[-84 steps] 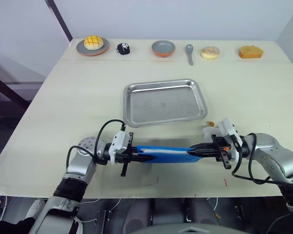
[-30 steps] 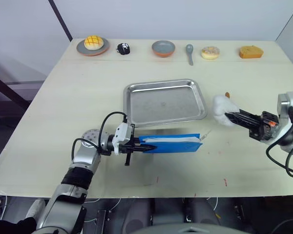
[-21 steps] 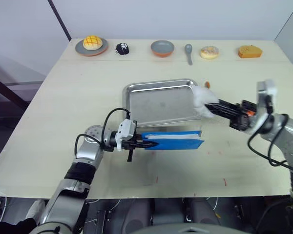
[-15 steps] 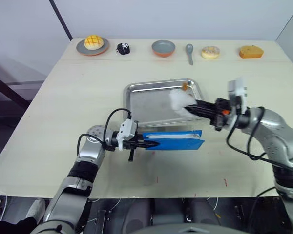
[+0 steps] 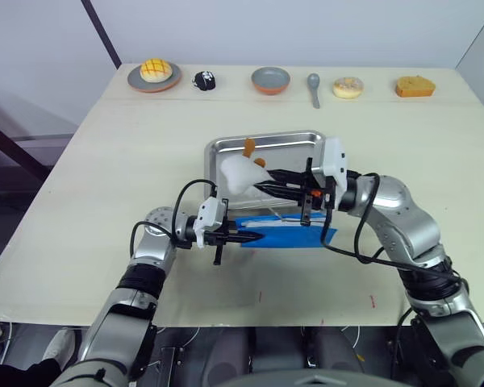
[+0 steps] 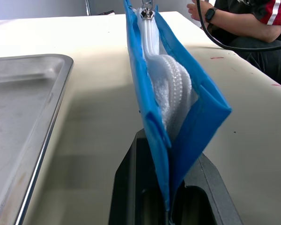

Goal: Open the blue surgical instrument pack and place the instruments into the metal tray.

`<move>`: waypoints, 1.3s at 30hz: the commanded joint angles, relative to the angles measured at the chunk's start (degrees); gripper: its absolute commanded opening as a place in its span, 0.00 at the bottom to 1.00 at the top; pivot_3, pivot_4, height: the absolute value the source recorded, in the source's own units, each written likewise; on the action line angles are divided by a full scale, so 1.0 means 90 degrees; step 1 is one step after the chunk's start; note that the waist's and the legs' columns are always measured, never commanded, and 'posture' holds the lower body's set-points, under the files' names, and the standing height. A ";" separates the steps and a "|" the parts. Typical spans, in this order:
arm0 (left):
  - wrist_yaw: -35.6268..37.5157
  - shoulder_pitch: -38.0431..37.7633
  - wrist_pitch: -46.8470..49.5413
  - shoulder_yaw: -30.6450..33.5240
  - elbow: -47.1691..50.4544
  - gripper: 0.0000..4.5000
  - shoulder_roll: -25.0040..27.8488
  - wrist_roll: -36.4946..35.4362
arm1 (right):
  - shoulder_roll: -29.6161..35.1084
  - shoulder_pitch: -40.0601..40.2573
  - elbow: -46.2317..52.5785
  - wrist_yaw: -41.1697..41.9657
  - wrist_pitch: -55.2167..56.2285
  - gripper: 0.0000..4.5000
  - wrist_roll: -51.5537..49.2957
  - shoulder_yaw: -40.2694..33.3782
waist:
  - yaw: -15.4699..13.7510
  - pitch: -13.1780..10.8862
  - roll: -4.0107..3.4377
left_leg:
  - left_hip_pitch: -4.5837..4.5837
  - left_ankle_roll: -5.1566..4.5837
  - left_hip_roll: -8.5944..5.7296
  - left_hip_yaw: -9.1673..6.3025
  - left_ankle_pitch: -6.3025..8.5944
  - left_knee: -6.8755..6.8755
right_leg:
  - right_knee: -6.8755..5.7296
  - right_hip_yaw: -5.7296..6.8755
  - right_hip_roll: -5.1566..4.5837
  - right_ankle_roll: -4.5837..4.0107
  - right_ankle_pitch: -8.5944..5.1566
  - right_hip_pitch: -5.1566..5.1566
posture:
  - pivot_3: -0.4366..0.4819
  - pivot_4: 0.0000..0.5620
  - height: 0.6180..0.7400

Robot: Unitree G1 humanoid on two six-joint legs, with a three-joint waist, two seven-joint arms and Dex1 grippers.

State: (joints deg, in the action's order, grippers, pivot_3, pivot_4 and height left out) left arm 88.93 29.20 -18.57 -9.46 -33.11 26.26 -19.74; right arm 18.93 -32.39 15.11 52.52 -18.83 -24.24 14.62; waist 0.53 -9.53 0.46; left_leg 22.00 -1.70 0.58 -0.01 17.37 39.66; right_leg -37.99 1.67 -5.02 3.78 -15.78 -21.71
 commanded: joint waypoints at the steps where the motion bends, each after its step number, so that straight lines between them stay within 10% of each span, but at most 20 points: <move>1: 0.0033 -0.0067 0.0079 -0.0137 -0.0026 0.00 0.0024 0.0298 | 0.0284 0.0270 0.0615 0.0432 0.0503 0.00 0.0060 0.0055 | -0.0013 0.0000 0.0000 | 0.0000 0.0000 0.0000 -0.0001 0.0000 0.0000 | 0.0001 0.0001 0.0000 0.0000 0.0000 0.0000 | 0.48 0.27 0.94; 13: 0.0040 0.0005 0.0236 -0.0151 0.0048 0.00 0.0002 0.0299 | 0.1118 0.0849 0.0437 0.1478 0.2657 0.00 0.1406 0.0809 | -0.0010 0.0001 0.0001 | -0.0002 -0.0013 -0.0002 -0.0006 0.0008 0.0000 | 0.0002 0.0003 0.0001 0.0001 0.0000 0.0004 | 0.48 0.27 0.94; 24: 0.0045 0.0104 0.0383 -0.0157 0.0126 0.00 -0.0055 0.0338 | 0.1452 0.0775 0.0300 0.1477 0.3266 0.97 0.1476 0.0417 | -0.0057 0.0001 0.0001 | 0.0001 0.0001 -0.0004 -0.0006 -0.0001 0.0003 | 0.0003 0.0004 0.0000 0.0000 0.0000 0.0004 | 0.48 0.27 0.94; 39: 0.0086 -0.0020 0.0257 -0.0127 0.0103 0.00 -0.0050 0.0351 | 0.2159 0.2143 0.1202 0.0789 0.0983 0.99 -0.0742 -0.1392 | -0.0143 0.0001 0.0002 | 0.0003 -0.0009 -0.0001 -0.0006 0.0005 0.0003 | 0.0005 0.0005 -0.0002 0.0000 0.0000 0.0006 | 0.48 0.27 0.94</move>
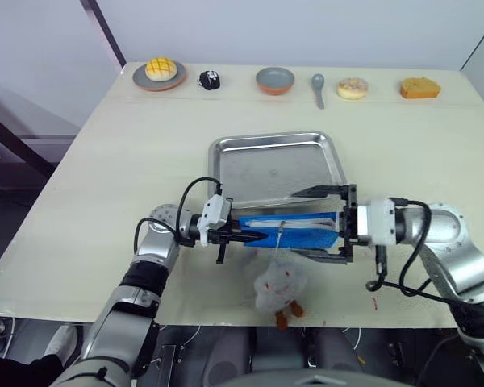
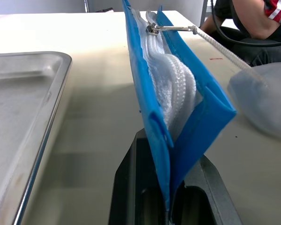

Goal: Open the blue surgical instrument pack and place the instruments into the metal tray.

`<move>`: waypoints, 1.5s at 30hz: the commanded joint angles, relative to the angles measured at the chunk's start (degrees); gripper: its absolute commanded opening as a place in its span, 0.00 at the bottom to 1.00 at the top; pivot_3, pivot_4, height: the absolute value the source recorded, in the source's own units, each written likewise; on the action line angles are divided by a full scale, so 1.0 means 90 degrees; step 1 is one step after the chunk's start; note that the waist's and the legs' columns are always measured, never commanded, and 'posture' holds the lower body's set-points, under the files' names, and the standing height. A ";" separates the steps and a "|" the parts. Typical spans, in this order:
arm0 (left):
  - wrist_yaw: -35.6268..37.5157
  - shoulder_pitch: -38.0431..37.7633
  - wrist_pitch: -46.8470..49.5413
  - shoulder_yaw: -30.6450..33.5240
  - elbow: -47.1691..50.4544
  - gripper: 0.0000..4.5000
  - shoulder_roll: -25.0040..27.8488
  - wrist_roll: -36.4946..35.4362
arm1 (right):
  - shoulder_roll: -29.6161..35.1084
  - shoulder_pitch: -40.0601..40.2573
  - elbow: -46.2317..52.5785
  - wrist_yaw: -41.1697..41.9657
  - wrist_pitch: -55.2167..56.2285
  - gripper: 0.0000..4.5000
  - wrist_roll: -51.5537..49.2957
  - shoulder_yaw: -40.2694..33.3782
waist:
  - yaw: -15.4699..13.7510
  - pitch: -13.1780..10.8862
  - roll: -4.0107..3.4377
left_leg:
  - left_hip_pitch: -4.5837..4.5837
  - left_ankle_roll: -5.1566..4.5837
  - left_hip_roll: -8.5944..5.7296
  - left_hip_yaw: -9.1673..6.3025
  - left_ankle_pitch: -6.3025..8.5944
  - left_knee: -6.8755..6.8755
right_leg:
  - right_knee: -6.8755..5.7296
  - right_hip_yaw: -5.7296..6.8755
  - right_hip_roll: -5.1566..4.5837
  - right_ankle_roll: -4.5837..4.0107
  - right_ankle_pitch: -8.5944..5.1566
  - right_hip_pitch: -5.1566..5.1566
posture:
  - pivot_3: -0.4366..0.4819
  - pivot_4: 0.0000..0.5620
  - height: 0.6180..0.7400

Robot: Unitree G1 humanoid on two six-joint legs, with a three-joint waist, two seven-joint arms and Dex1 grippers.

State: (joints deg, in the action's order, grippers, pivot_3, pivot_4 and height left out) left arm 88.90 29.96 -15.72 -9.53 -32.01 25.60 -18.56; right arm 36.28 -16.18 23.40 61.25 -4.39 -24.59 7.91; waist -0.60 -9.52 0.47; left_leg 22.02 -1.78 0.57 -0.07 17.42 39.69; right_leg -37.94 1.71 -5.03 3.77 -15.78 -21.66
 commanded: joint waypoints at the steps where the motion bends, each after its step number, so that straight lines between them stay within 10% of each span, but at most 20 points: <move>1: 0.0093 -0.0113 -0.0066 -0.0118 -0.0016 0.00 0.0025 0.0220 | 0.0285 0.0480 0.0284 -0.0217 -0.0762 0.99 -0.0826 -0.0775 | -0.0018 0.0001 0.0001 | 0.0000 -0.0008 0.0001 -0.0003 0.0005 0.0000 | 0.0001 0.0003 0.0000 0.0000 0.0000 0.0002 | 0.48 0.27 0.94; 19: 0.0228 -0.0016 0.0112 -0.0178 0.0174 0.00 0.0051 0.0168 | -0.0066 0.0516 -0.1617 0.0217 -0.0857 0.99 -0.0076 -0.0129 | -0.0010 0.0001 0.0001 | 0.0000 -0.0011 -0.0001 0.0000 0.0006 0.0000 | 0.0002 0.0000 0.0002 0.0000 0.0000 0.0000 | 0.48 0.27 0.94; 23: 0.0215 0.0012 0.0154 -0.0153 0.0160 0.00 0.0061 0.0162 | -0.0210 0.0413 -0.1864 0.0310 -0.0771 0.78 0.0008 -0.0044 | -0.0006 0.0001 0.0001 | 0.0002 -0.0002 -0.0001 -0.0001 0.0001 0.0000 | 0.0004 0.0001 0.0002 0.0000 0.0000 0.0000 | 0.48 0.27 0.94; 30: 0.0195 -0.0017 0.0239 -0.0114 0.0219 0.00 0.0063 0.0140 | -0.0379 0.0337 -0.2071 0.0396 -0.0698 0.06 0.0117 -0.0001 | -0.0005 0.0001 0.0001 | 0.0000 -0.0006 0.0000 -0.0001 0.0003 0.0000 | 0.0002 0.0002 0.0003 0.0000 0.0000 0.0000 | 0.48 0.27 0.94; 41: 0.0279 -0.0049 0.1048 -0.0015 0.0814 0.00 0.0289 -0.0157 | -0.0448 0.0301 -0.2217 0.0620 -0.0641 0.02 0.0179 0.0005 | 0.0038 0.0000 0.0001 | 0.0001 0.0002 0.0002 -0.0001 -0.0001 0.0000 | 0.0002 0.0001 0.0005 0.0000 0.0000 -0.0001 | 0.48 0.27 0.94; 45: 0.0215 -0.0050 0.1330 0.0143 0.1106 0.22 0.0471 -0.0271 | -0.0463 0.0285 -0.2245 0.0675 -0.0612 0.00 0.0196 -0.0018 | 0.0055 0.0000 0.0001 | 0.0003 0.0003 0.0002 -0.0001 -0.0002 0.0000 | 0.0002 0.0001 0.0005 0.0000 0.0000 -0.0002 | 0.48 0.27 0.94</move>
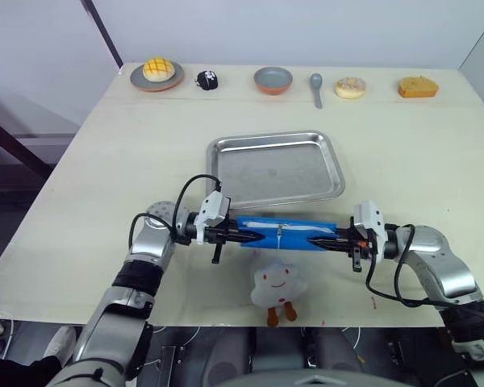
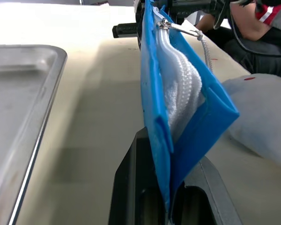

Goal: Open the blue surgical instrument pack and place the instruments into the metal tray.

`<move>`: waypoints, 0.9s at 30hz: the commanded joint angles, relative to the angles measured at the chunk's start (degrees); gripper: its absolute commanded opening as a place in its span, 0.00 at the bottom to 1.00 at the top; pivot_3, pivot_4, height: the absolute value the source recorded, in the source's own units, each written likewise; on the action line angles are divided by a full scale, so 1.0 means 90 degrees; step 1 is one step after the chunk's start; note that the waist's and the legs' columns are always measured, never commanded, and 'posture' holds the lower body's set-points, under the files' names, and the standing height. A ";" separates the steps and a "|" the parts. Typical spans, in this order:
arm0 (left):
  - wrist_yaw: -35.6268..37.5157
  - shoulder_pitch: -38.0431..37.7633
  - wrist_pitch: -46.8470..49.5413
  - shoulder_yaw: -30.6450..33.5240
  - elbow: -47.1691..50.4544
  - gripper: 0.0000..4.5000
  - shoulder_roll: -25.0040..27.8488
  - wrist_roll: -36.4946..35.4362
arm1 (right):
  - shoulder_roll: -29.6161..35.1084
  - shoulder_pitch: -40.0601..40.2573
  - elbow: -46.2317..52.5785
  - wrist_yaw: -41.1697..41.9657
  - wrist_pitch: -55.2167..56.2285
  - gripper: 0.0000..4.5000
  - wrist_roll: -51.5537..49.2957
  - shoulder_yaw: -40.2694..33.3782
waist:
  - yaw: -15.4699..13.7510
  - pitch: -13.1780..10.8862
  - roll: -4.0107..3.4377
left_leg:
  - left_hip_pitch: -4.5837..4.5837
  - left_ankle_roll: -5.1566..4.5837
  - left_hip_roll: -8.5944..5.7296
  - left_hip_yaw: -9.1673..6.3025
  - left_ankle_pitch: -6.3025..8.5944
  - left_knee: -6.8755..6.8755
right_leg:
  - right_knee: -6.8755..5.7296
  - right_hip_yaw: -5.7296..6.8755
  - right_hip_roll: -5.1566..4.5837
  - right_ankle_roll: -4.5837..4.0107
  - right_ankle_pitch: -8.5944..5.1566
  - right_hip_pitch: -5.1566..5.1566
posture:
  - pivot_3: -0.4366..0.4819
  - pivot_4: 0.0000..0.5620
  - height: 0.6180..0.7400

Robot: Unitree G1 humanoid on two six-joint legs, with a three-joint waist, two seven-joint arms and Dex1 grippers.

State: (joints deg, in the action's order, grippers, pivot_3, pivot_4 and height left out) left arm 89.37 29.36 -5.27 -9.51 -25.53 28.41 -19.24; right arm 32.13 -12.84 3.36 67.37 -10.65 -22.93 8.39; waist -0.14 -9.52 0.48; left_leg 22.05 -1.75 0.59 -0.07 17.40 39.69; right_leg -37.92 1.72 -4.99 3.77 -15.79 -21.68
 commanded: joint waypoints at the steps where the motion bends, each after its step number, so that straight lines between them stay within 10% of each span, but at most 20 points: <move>1: 0.0152 0.0008 0.0220 0.0195 0.0456 0.36 0.0216 -0.0228 | 0.0000 -0.0094 -0.0026 0.0017 0.0084 0.00 0.0006 -0.0077 | 0.0010 0.0000 0.0000 | 0.0000 0.0000 0.0000 0.0000 0.0000 0.0000 | 0.0000 0.0000 0.0000 0.0000 0.0000 0.0000 | 0.48 0.27 0.94; 9: 0.0256 -0.0301 0.0875 0.0598 0.1511 0.98 0.0939 -0.0769 | 0.0057 -0.0126 -0.0129 0.0178 0.0125 0.00 0.0017 -0.0079 | 0.0043 -0.0001 0.0000 | 0.0000 0.0001 0.0001 0.0000 0.0000 0.0000 | 0.0001 -0.0001 -0.0002 0.0000 0.0000 -0.0001 | 0.48 0.27 0.94; 27: -0.0114 -0.1361 0.1990 -0.0211 0.3757 0.99 0.1587 -0.1248 | 0.0025 -0.0246 -0.0299 0.0289 0.0185 0.00 0.0174 0.0005 | 0.0059 -0.0005 -0.0004 | -0.0004 -0.0010 0.0005 0.0000 0.0006 -0.0002 | 0.0000 -0.0005 -0.0004 -0.0001 -0.0001 0.0000 | 0.48 0.27 0.94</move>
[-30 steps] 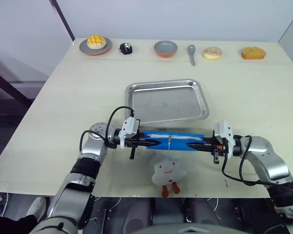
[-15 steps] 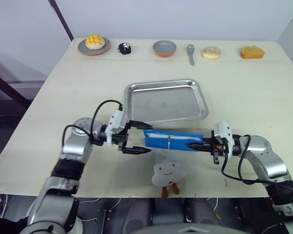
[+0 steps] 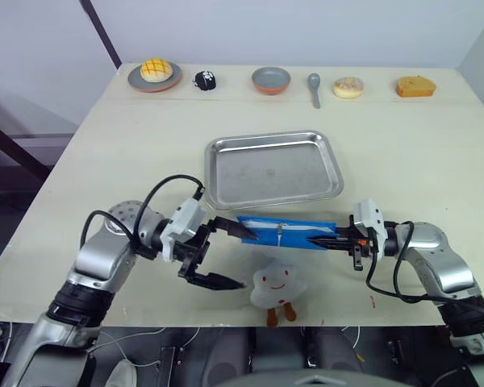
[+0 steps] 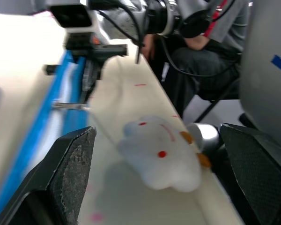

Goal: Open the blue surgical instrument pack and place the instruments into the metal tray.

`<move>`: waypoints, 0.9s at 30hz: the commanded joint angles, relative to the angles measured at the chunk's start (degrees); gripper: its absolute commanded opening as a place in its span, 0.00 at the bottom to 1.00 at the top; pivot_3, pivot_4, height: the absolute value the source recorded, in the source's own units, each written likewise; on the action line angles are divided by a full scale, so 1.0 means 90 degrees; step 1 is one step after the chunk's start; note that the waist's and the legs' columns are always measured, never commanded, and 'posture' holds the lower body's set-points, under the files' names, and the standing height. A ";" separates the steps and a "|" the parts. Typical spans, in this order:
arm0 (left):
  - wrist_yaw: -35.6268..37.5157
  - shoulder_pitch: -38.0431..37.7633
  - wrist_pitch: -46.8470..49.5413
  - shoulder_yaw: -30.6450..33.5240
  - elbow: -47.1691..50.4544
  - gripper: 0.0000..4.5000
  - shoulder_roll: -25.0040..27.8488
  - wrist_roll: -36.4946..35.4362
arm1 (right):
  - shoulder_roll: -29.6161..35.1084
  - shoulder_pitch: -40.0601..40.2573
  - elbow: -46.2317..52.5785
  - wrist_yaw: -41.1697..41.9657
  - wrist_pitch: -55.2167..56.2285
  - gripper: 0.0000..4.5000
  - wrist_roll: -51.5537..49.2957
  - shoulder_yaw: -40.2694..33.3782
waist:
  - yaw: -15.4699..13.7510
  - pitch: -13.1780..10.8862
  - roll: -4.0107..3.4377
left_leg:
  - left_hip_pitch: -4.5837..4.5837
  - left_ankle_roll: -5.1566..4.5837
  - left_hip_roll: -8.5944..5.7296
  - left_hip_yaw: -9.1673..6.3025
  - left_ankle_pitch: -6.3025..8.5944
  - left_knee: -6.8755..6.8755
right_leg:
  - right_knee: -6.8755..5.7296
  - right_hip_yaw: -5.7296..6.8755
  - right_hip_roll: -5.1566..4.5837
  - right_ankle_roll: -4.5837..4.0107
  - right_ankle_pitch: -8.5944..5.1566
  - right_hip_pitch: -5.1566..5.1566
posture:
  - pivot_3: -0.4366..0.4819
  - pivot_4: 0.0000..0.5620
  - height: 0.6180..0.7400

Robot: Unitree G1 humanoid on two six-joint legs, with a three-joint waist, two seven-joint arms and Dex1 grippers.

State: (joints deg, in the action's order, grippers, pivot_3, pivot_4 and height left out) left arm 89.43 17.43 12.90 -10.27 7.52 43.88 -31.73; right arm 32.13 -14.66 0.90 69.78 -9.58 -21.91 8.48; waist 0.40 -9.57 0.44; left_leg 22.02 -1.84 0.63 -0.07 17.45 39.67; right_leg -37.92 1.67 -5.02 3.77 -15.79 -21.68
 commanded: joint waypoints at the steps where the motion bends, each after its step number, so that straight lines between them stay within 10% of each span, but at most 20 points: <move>1: -0.0176 -0.0066 -0.0077 -0.0215 0.0023 0.99 -0.0191 0.0281 | 0.0024 -0.0040 -0.0025 0.0019 0.0067 0.00 0.0064 -0.0003 | -0.0001 0.0000 0.0000 | 0.0000 0.0000 -0.0001 0.0000 0.0000 0.0000 | 0.0000 0.0000 0.0000 0.0000 0.0000 0.0000 | 0.48 0.27 0.94; 9: -0.0673 -0.0189 -0.0377 -0.0707 -0.0542 0.99 -0.0790 0.1108 | 0.0036 -0.0030 -0.0034 -0.0006 0.0080 0.00 0.0085 -0.0016 | -0.0004 0.0000 0.0000 | -0.0001 -0.0001 -0.0003 0.0002 0.0000 0.0000 | -0.0001 -0.0001 0.0001 0.0000 0.0000 0.0001 | 0.48 0.27 0.94; 22: -0.0351 -0.0201 -0.0414 -0.0383 -0.0609 0.05 -0.0747 0.0905 | 0.0009 -0.0099 -0.0131 -0.0006 0.0148 0.00 0.0127 0.0008 | -0.0002 0.0000 0.0000 | -0.0002 -0.0001 0.0000 0.0001 0.0001 0.0000 | -0.0003 -0.0002 0.0000 0.0000 0.0000 0.0000 | 0.48 0.27 0.94; 27: -0.0009 -0.0088 -0.0435 -0.0014 -0.0742 0.02 -0.0267 0.0768 | 0.0003 -0.0118 -0.0207 0.0030 0.0205 0.00 0.0157 0.0040 | 0.0009 0.0000 -0.0001 | -0.0004 -0.0001 0.0000 0.0001 0.0001 0.0000 | -0.0003 -0.0002 0.0001 0.0000 0.0000 0.0001 | 0.48 0.27 0.94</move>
State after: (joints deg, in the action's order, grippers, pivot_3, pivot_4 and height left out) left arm 87.28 16.00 9.30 -12.61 0.72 40.01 -22.81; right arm 31.91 -15.23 -0.11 69.96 -8.38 -21.49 8.74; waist 0.48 -9.57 0.43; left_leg 21.98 -1.85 0.63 -0.06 17.46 39.67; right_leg -37.94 1.65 -5.02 3.76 -15.79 -21.67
